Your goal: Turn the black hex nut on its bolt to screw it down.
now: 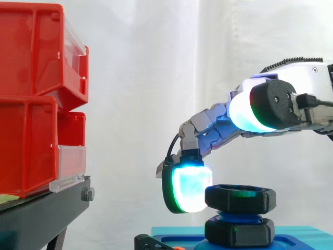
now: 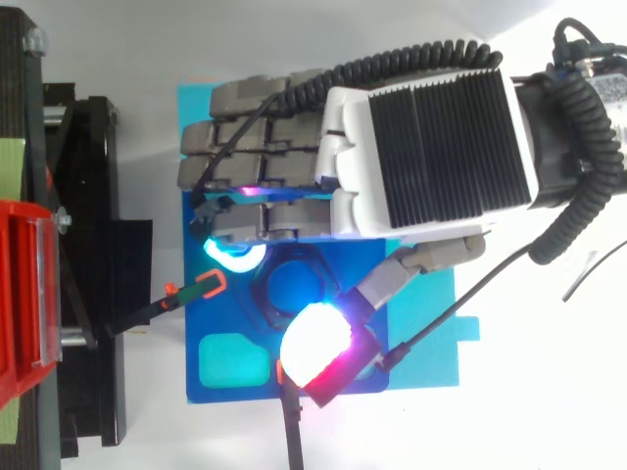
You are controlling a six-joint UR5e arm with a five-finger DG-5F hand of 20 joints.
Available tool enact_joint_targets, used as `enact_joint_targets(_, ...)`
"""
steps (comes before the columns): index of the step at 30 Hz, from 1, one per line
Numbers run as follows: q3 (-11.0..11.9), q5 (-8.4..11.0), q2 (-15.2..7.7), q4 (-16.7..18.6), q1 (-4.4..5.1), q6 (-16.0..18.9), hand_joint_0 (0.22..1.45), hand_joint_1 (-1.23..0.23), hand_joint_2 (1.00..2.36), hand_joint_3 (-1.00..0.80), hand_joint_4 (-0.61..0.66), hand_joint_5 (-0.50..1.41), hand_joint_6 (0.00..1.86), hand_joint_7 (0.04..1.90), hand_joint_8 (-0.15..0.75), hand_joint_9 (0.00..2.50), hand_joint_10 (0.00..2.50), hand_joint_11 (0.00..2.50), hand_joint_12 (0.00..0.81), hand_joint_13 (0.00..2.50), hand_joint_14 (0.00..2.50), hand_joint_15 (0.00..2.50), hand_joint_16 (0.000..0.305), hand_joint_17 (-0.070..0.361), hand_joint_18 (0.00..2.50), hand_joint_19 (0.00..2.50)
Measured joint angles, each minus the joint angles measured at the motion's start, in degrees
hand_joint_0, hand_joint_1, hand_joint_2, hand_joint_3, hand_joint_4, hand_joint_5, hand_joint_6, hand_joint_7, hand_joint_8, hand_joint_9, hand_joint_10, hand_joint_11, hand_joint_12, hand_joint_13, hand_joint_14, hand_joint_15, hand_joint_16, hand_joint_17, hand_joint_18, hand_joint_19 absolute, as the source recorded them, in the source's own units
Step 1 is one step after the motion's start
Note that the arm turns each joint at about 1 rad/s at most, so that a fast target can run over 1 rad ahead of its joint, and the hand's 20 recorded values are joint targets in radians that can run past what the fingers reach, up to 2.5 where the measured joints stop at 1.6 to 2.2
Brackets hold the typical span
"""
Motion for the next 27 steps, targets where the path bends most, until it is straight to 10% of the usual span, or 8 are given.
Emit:
enact_joint_targets(13,1.2,-4.76,0.0,-0.1,-2.92,-0.5,0.47,-0.04,1.00,-0.50,0.30,-0.11,0.50,1.15,0.300,0.44,0.00,0.12,0.376,0.43,0.00,0.05,0.055,0.124,0.33,0.17)
enact_joint_targets(27,2.4,-0.32,-0.6,2.1,0.65,-0.9,0.49,-0.14,1.00,-0.50,0.30,-0.11,0.50,1.14,0.296,0.45,0.00,0.11,0.369,0.43,0.00,0.06,0.053,0.119,0.34,0.17)
